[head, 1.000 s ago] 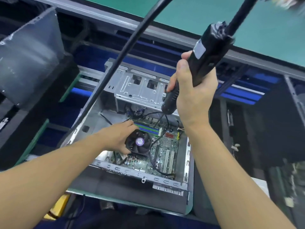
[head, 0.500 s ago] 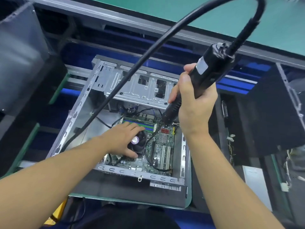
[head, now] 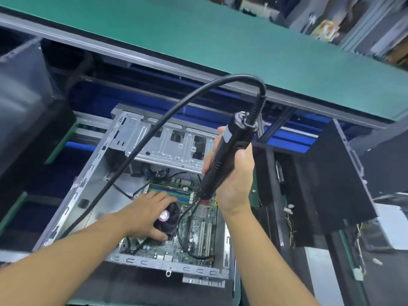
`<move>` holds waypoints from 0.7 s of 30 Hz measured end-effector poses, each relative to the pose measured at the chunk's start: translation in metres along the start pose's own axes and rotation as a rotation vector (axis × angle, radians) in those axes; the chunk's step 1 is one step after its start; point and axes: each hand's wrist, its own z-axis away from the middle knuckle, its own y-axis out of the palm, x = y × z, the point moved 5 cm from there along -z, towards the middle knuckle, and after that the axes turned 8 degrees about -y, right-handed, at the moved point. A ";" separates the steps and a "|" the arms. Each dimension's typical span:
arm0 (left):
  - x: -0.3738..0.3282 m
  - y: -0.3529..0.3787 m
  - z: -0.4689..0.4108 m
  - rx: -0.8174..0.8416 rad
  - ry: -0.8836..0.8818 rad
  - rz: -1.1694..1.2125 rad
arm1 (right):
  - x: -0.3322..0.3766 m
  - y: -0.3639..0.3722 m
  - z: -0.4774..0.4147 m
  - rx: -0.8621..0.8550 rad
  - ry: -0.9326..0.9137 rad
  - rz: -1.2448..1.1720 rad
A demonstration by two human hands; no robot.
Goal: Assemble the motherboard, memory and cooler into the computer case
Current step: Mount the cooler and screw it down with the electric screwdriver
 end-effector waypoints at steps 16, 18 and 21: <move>-0.002 -0.002 0.001 0.018 -0.005 -0.003 | 0.007 0.006 0.005 0.044 -0.040 0.072; -0.002 -0.002 0.001 0.013 -0.002 -0.002 | 0.008 0.005 0.005 0.025 -0.046 0.097; -0.002 -0.001 0.001 0.010 0.003 -0.005 | 0.011 0.006 0.005 0.014 -0.069 0.125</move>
